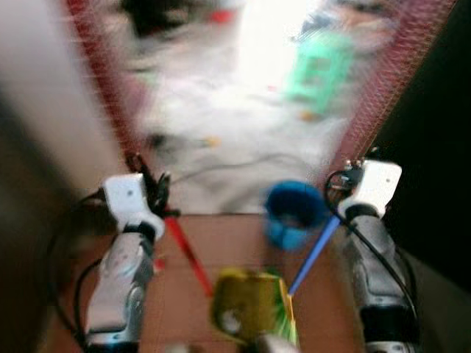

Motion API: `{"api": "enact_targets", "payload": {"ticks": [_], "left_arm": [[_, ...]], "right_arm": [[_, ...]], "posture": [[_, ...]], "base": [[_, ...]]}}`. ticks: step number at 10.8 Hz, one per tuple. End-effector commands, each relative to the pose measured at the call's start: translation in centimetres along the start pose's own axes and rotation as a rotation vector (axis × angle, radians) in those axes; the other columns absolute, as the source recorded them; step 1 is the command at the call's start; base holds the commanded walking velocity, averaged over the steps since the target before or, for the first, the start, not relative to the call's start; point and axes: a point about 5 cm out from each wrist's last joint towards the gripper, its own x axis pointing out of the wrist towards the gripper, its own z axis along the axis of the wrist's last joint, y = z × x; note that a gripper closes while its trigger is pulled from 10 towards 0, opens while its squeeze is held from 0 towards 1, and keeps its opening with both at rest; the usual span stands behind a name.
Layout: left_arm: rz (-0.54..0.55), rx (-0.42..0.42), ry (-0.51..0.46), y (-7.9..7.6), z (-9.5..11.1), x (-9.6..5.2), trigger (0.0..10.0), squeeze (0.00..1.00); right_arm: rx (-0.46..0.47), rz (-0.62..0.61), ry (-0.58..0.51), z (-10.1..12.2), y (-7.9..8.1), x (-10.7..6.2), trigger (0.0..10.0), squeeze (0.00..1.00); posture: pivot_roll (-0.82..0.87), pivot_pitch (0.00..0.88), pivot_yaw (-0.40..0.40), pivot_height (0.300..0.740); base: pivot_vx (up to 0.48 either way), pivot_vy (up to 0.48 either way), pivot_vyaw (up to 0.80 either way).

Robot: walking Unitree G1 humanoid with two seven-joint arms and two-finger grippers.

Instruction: Sweep floor

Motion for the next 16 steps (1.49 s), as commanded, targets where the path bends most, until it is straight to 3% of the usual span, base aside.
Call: {"api": "enact_targets", "payload": {"ticks": [1,11,16], "left_arm": [[-0.028,-0.013,-0.055,-0.2,1.2,0.2,10.0,0.0],[0.033,-0.03,-0.1,0.4,2.1,0.6,10.0,0.0],[0.059,-0.026,-0.107,1.1,2.5,0.9,10.0,0.0]], "right_arm": [[-0.014,0.007,-0.008,0.2,0.1,0.0,10.0,0.0],[-0.01,0.011,0.004,0.0,0.0,-0.1,10.0,0.0],[-0.001,0.017,0.005,-0.1,0.1,0.0,10.0,0.0]], "posture": [[-0.1,0.0,0.014,0.74],[-0.1,0.0,0.01,0.74],[-0.1,0.0,0.013,0.74]], "base": [[0.0,-0.322,-0.8],[0.0,-0.025,-0.78],[0.0,0.48,-0.69]]}}
